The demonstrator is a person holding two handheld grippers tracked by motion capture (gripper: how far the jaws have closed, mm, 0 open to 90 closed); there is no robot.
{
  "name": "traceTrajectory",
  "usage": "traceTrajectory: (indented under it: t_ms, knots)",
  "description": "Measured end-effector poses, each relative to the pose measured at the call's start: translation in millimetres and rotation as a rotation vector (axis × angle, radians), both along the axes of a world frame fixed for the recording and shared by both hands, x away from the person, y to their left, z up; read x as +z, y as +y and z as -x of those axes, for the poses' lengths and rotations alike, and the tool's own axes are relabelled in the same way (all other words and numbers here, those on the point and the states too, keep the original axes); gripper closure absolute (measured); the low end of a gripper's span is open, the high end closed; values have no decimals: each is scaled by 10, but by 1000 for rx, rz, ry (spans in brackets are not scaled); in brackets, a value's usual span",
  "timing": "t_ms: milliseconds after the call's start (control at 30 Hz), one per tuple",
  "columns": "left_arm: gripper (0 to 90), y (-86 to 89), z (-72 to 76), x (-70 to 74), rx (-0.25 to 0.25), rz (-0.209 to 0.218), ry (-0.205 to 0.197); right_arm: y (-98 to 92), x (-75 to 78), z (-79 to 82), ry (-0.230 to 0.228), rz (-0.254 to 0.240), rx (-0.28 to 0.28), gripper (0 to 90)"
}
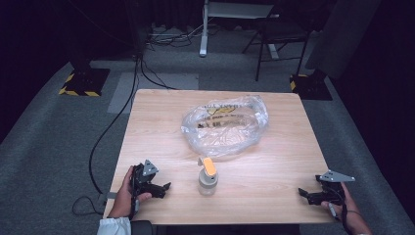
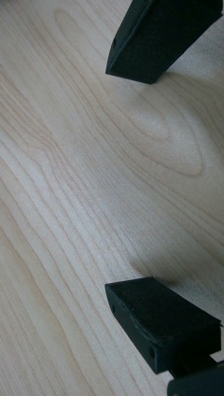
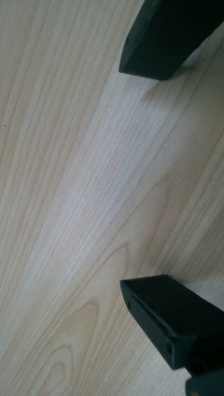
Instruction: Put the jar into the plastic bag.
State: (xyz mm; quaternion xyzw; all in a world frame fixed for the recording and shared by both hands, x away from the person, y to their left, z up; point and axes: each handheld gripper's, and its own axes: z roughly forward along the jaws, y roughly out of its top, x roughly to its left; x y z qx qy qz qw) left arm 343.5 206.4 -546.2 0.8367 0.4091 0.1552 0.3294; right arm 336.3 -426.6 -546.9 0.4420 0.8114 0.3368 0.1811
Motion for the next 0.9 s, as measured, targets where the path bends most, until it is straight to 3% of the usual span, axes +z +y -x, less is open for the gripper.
traceTrajectory:
  t_ms: [900]
  knots:
    - [13,-3,1,29,-20,-23,14,8,0,8,-1,-1,-16,1]
